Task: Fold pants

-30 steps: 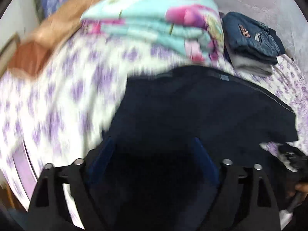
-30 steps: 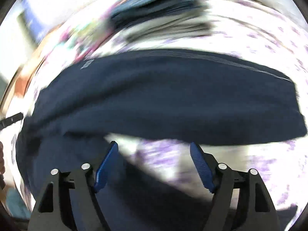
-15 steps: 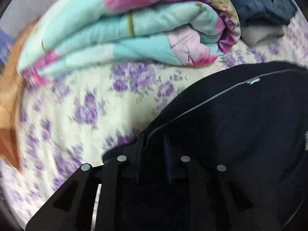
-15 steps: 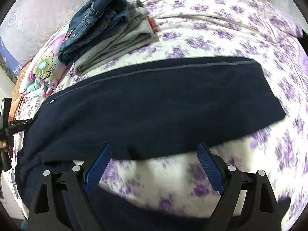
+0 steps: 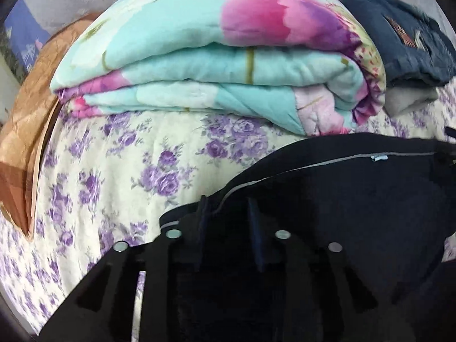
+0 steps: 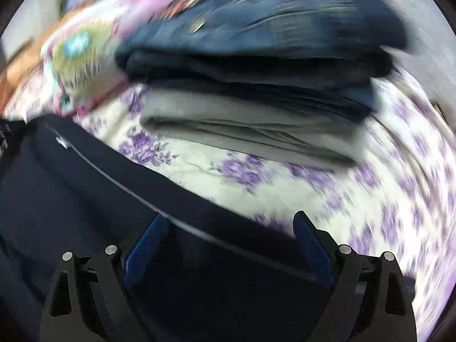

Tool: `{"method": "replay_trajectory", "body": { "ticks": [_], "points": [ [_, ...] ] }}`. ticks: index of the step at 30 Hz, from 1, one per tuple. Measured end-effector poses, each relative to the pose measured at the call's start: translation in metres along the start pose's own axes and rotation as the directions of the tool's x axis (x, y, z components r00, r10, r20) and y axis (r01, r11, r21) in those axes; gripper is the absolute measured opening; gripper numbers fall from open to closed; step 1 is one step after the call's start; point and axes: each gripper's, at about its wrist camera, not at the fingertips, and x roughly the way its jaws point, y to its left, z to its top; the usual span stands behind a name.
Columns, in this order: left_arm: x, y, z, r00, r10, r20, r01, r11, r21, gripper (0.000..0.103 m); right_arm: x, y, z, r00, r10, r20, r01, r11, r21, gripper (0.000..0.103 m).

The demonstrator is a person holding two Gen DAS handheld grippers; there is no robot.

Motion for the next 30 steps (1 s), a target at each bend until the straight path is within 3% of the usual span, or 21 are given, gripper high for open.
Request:
{"method": "replay_trajectory", "body": {
  "ticks": [2,3,4,5,6,7,8,11,15,17,20,22,25,28,30],
  "points": [
    [-0.001,0.007,-0.002,1.000,-0.016,-0.003,0.016,1.000,-0.006,0.032,0.016,0.004,0.006,0.999,0.003,-0.038,-0.005,0.999,-0.048,0.083],
    [0.000,0.008,-0.003,1.000,-0.022,-0.008,0.022,1.000,0.001,0.032,0.026,0.006,0.006,0.996,0.058,-0.065,-0.062,0.996,-0.060,0.073],
    [0.001,0.009,-0.004,1.000,-0.024,-0.013,0.024,1.000,0.011,0.031,0.029,0.007,0.005,0.994,0.080,-0.076,-0.085,0.995,-0.060,0.071],
    [0.002,0.009,-0.004,1.000,-0.020,-0.017,0.020,0.999,0.026,0.026,0.030,0.007,0.005,0.993,0.093,-0.070,-0.097,0.993,-0.060,0.055],
    [0.003,0.007,-0.005,1.000,-0.014,-0.020,0.015,0.998,0.053,0.019,0.028,0.007,0.006,0.987,0.141,-0.077,-0.146,0.988,-0.056,0.031],
    [0.005,0.008,-0.005,1.000,-0.017,-0.021,0.019,0.997,0.072,0.010,0.023,0.006,0.007,0.978,0.192,-0.079,-0.196,0.980,-0.040,0.016],
    [0.008,0.013,-0.011,1.000,-0.020,-0.020,0.022,0.997,0.078,0.007,0.016,0.005,0.007,0.971,0.228,-0.076,-0.230,0.973,-0.027,0.007],
    [-0.008,0.020,-0.007,0.999,-0.052,0.013,0.051,0.998,0.046,0.005,-0.019,-0.005,0.002,0.965,0.263,0.010,-0.264,0.965,0.005,0.005],
    [-0.068,0.034,-0.013,0.986,-0.128,0.109,0.122,0.991,0.055,0.005,-0.105,-0.025,-0.030,0.906,0.397,0.145,-0.408,0.911,0.054,0.005],
    [-0.100,0.026,-0.028,0.975,-0.161,0.150,0.149,0.985,0.087,0.005,-0.141,-0.028,-0.052,0.884,0.437,0.165,-0.450,0.892,0.049,0.005],
    [-0.149,0.023,-0.069,0.961,-0.194,0.195,0.172,0.977,0.124,0.004,-0.186,-0.004,-0.113,0.848,0.512,0.136,-0.522,0.852,0.051,0.006],
    [-0.164,0.014,-0.097,0.965,-0.155,0.211,0.132,0.984,0.120,0.004,-0.192,0.011,-0.145,0.846,0.524,0.099,-0.531,0.844,0.078,0.006],
    [-0.160,0.024,-0.143,0.979,-0.137,0.151,0.129,0.990,0.063,0.004,-0.176,0.048,-0.200,0.846,0.533,0.010,-0.528,0.837,0.144,0.006],
    [-0.144,0.037,-0.181,0.987,-0.140,0.076,0.142,0.989,-0.031,0.004,-0.149,0.078,-0.231,0.846,0.532,-0.041,-0.515,0.834,0.198,0.008],
    [-0.141,0.038,-0.197,0.986,-0.157,0.060,0.161,0.985,-0.059,0.004,-0.130,0.088,-0.241,0.861,0.504,-0.068,-0.475,0.845,0.245,0.015]
  ]
}}
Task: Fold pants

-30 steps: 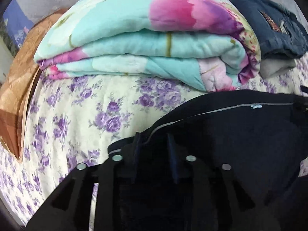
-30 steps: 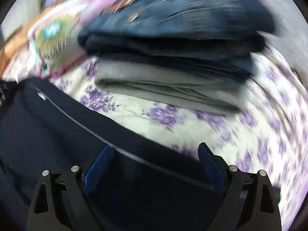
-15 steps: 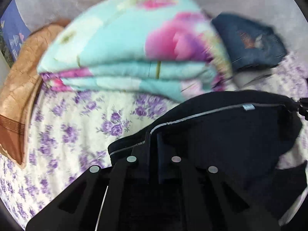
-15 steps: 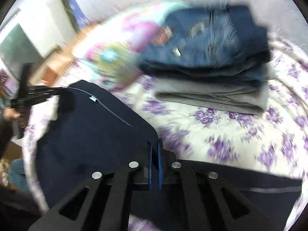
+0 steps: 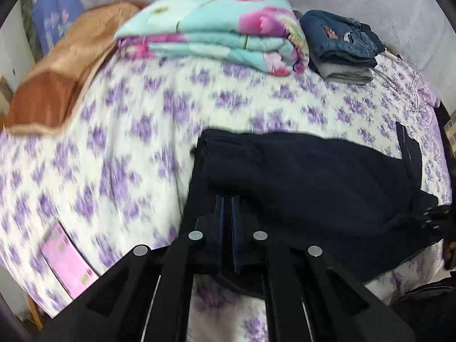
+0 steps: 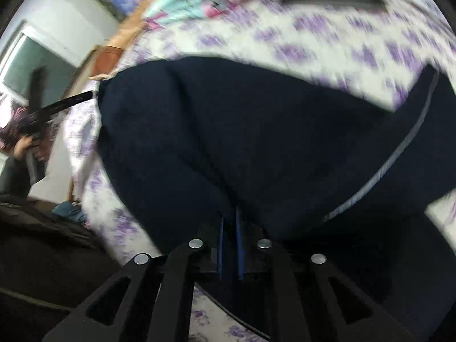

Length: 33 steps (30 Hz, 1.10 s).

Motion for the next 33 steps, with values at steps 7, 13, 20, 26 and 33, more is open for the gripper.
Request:
{"method": "replay_trajectory", "body": {
  "ticks": [7,13,20,26,33],
  "points": [
    [0.017,0.010,-0.007,0.993,-0.092,-0.072,0.079,0.983,-0.168,0.063,-0.028,0.018,-0.009,0.988,-0.081,0.130,0.077,0.996,0.036,0.063],
    [0.029,0.015,-0.011,0.968,-0.205,-0.148,0.153,0.941,-0.301,0.062,-0.056,0.010,-0.028,0.968,-0.133,0.214,0.103,0.984,0.147,0.064],
    [0.061,0.014,-0.001,0.956,-0.191,-0.223,0.093,0.918,-0.386,0.052,-0.064,0.002,-0.049,0.949,-0.140,0.282,0.072,0.969,0.238,0.071],
    [0.068,0.024,0.000,0.958,-0.178,-0.226,0.042,0.865,-0.500,0.022,-0.068,0.009,-0.053,0.943,-0.146,0.300,0.077,0.970,0.229,0.072],
    [-0.006,0.009,-0.021,0.973,-0.101,-0.207,0.023,0.936,-0.350,0.020,-0.067,0.011,-0.043,0.941,-0.116,0.316,0.048,0.975,0.215,0.072]
  ]
}}
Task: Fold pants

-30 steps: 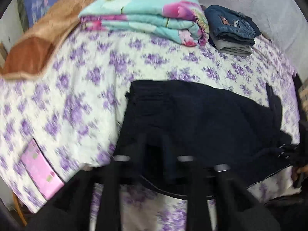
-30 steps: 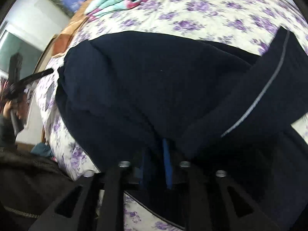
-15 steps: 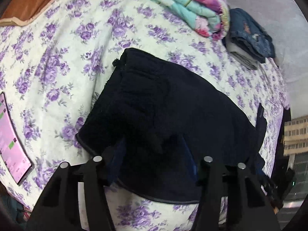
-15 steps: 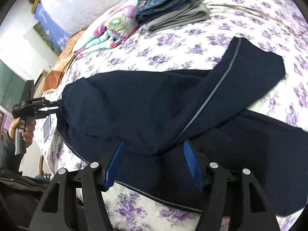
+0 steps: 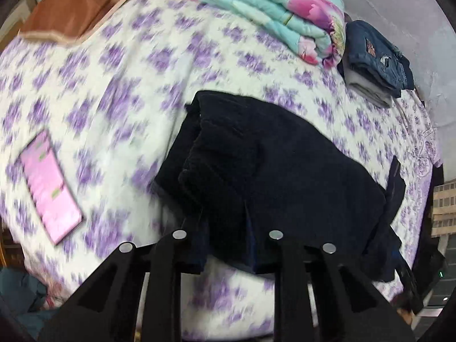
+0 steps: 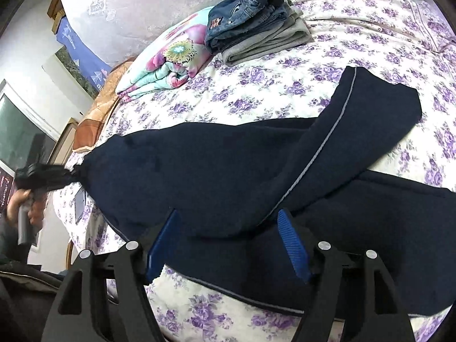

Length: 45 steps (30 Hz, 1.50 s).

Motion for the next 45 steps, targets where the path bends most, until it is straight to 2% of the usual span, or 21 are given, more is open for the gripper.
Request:
{"method": "replay_trajectory", "body": {
  "ticks": [4,5,7,10,12,14,17,19,22,24,25,26,27,29,31,32,35,37,40,42,45],
  "points": [
    [0.037,0.015,-0.014,0.996,0.065,-0.061,-0.066,0.998,-0.002,0.027,0.022,0.004,0.004,0.999,0.000,-0.050,0.000,1.000,-0.004,0.073],
    [0.056,0.017,-0.014,0.990,0.133,-0.044,-0.131,0.991,0.039,0.047,0.033,0.004,0.005,0.995,-0.042,-0.086,0.041,0.999,-0.014,0.073],
    [0.074,0.016,-0.015,0.971,0.239,-0.029,-0.236,0.968,0.081,0.062,0.045,0.003,0.006,0.984,-0.114,-0.137,0.111,0.993,-0.026,0.073],
    [0.058,0.004,-0.015,0.966,0.257,0.008,-0.257,0.963,0.086,0.060,0.036,-0.002,0.017,0.982,-0.169,-0.083,0.167,0.985,-0.029,0.073],
    [0.039,-0.008,-0.014,0.948,0.306,0.085,-0.316,0.937,0.151,0.060,0.026,-0.013,0.034,0.968,-0.251,-0.019,0.251,0.968,-0.013,0.078],
    [0.021,-0.015,-0.013,0.937,0.318,0.143,-0.339,0.926,0.168,0.063,0.022,-0.029,0.055,0.944,-0.330,0.028,0.330,0.944,0.017,0.078],
    [-0.006,-0.011,-0.008,0.943,0.267,0.197,-0.290,0.952,0.095,0.067,0.029,-0.066,0.100,0.886,-0.456,0.081,0.447,0.888,0.109,0.078],
    [-0.016,-0.015,-0.007,0.942,0.240,0.235,-0.258,0.965,0.049,0.071,0.041,-0.082,0.122,0.867,-0.492,0.077,0.479,0.866,0.147,0.078],
    [-0.013,-0.018,-0.010,0.954,0.205,0.216,-0.214,0.977,0.019,0.072,0.077,-0.100,0.152,0.859,-0.512,-0.002,0.503,0.844,0.186,0.078],
    [-0.004,-0.021,-0.017,0.966,0.184,0.180,-0.189,0.982,0.013,0.072,0.101,-0.106,0.162,0.813,-0.579,-0.059,0.580,0.795,0.177,0.077],
    [0.002,-0.023,-0.021,0.970,0.179,0.167,-0.184,0.983,0.014,0.072,0.116,-0.113,0.165,0.754,-0.647,-0.115,0.657,0.740,0.143,0.074],
    [0.010,-0.027,-0.024,0.974,0.175,0.142,-0.180,0.984,0.020,0.072,0.125,-0.122,0.163,0.736,-0.658,-0.158,0.676,0.724,0.134,0.056],
    [0.018,-0.030,-0.025,0.978,0.170,0.125,-0.175,0.984,0.031,0.072,0.127,-0.130,0.158,0.769,-0.615,-0.171,0.638,0.753,0.161,0.044],
    [0.029,-0.034,-0.025,0.980,0.166,0.108,-0.172,0.984,0.053,0.072,0.112,-0.136,0.156,0.801,-0.578,-0.155,0.599,0.774,0.208,0.008],
    [0.040,-0.038,-0.023,0.982,0.168,0.087,-0.174,0.982,0.068,0.072,0.079,-0.139,0.154,0.856,-0.511,-0.083,0.513,0.815,0.271,0.008],
    [0.045,-0.040,-0.022,0.983,0.168,0.079,-0.174,0.982,0.071,0.072,0.056,-0.136,0.153,0.870,-0.493,-0.015,0.476,0.831,0.287,0.008],
    [0.057,-0.048,-0.014,0.979,0.188,0.076,-0.196,0.974,0.110,0.073,-0.037,-0.130,0.129,0.902,-0.400,0.164,0.325,0.877,0.353,0.008],
    [0.066,-0.051,-0.008,0.973,0.219,0.066,-0.227,0.962,0.150,0.073,-0.099,-0.130,0.094,0.893,-0.366,0.262,0.249,0.886,0.391,0.008],
    [0.074,-0.055,-0.003,0.970,0.235,0.066,-0.244,0.950,0.197,0.074,-0.151,-0.140,0.026,0.883,-0.360,0.300,0.194,0.864,0.465,0.008],
    [0.077,-0.055,-0.001,0.971,0.231,0.053,-0.237,0.948,0.213,0.075,-0.154,-0.153,-0.029,0.890,-0.387,0.243,0.210,0.818,0.535,0.008],
    [0.081,-0.058,0.001,0.970,0.238,0.044,-0.241,0.937,0.253,0.077,-0.117,-0.189,-0.100,0.935,-0.331,0.130,0.154,0.707,0.691,0.012]
  ]
}}
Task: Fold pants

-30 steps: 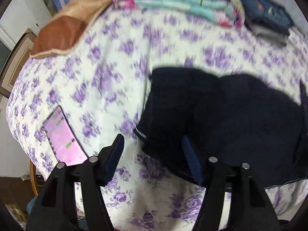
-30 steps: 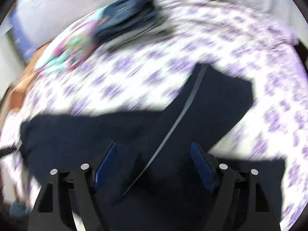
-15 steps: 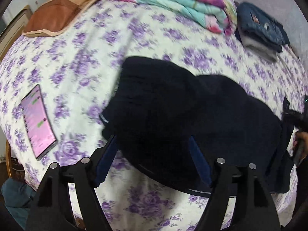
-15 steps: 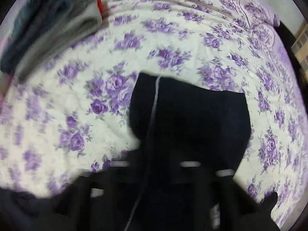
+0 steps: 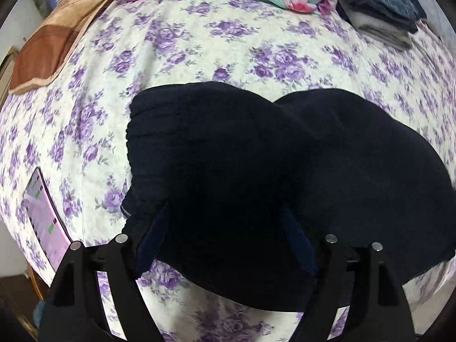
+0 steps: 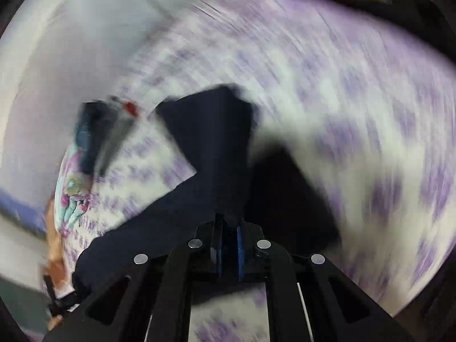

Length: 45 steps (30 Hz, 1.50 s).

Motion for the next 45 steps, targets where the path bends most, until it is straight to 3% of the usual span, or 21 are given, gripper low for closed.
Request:
{"method": "replay_trajectory", "body": {
  "ticks": [2,4,5,8,9,13,16,18,21,27,32,39,43,45],
  "points": [
    [0.002,-0.001,0.003,1.000,0.002,-0.002,-0.002,1.000,0.015,0.078,0.031,-0.042,-0.024,0.995,-0.030,-0.094,0.042,0.991,0.127,0.014],
    [0.002,-0.002,0.005,1.000,-0.001,-0.009,0.001,1.000,0.024,0.078,0.025,-0.054,-0.033,0.998,0.037,-0.047,-0.026,0.976,0.218,0.017],
    [0.000,-0.001,0.005,1.000,-0.007,-0.007,0.008,1.000,0.022,0.078,0.020,-0.050,-0.032,0.999,0.027,-0.039,-0.018,0.976,0.215,0.024],
    [-0.003,0.002,0.004,1.000,-0.016,-0.002,0.016,1.000,0.022,0.078,-0.001,-0.023,-0.023,0.998,-0.059,0.011,0.058,0.994,0.092,0.062],
    [-0.004,0.003,0.003,1.000,-0.019,0.002,0.019,1.000,0.018,0.078,-0.009,-0.014,-0.018,0.995,-0.090,0.051,0.086,0.994,0.062,0.067],
    [-0.018,0.020,-0.007,0.999,-0.052,0.014,0.052,0.999,-0.008,0.078,-0.015,-0.007,0.002,0.977,-0.198,0.077,0.195,0.980,0.044,0.067],
    [-0.027,0.031,-0.012,0.998,-0.056,0.026,0.056,0.998,-0.028,0.078,-0.006,0.022,-0.004,0.996,-0.086,-0.006,0.085,0.993,-0.078,0.067],
    [-0.031,0.041,-0.016,0.996,-0.078,0.029,0.080,0.995,-0.059,0.078,0.007,0.055,-0.017,0.996,-0.012,-0.090,-0.006,0.980,-0.200,0.068],
    [-0.036,0.055,-0.021,0.994,-0.101,0.033,0.104,0.988,-0.117,0.078,0.026,0.090,-0.033,0.994,-0.053,-0.096,0.018,0.940,-0.341,0.072],
    [-0.044,0.086,-0.038,0.986,-0.160,0.046,0.166,0.965,-0.203,0.077,0.052,0.119,-0.047,0.989,-0.044,-0.139,-0.012,0.924,-0.381,0.074],
    [-0.037,0.095,-0.043,0.974,-0.223,0.046,0.228,0.944,-0.240,0.053,0.066,0.138,-0.060,0.984,-0.039,-0.172,-0.033,0.916,-0.399,0.077],
    [-0.008,0.088,-0.035,0.947,-0.321,-0.021,0.298,0.900,-0.318,0.047,0.065,0.151,-0.075,0.980,-0.025,-0.198,-0.063,0.902,-0.426,0.079],
    [-0.002,0.079,-0.031,0.949,-0.311,-0.042,0.283,0.907,-0.311,0.048,0.061,0.147,-0.077,0.981,-0.026,-0.193,-0.057,0.908,-0.414,0.079],
    [-0.004,0.077,-0.029,0.954,-0.299,-0.033,0.276,0.912,-0.304,0.044,0.060,0.142,-0.077,0.982,-0.030,-0.187,-0.048,0.916,-0.398,0.079]
  ]
}}
